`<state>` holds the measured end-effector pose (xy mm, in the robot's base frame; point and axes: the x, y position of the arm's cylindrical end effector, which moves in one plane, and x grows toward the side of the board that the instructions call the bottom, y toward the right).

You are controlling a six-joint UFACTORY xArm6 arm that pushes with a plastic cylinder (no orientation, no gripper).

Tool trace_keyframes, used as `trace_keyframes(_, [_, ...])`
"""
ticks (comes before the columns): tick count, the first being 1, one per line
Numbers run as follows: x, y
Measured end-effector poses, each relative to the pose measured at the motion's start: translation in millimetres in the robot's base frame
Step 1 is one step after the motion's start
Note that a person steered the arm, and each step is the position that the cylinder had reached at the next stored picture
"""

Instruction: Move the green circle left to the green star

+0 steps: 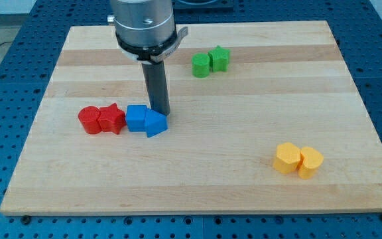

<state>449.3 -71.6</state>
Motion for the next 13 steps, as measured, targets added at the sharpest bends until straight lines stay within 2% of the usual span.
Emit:
trace_keyframes(1, [-3, 7])
trace_keyframes(3, [-8, 82])
trace_keyframes(5, [-22, 90])
trace_keyframes(7, [-31, 166])
trace_keyframes(10, [-61, 100])
trace_keyframes(13, [-117, 79])
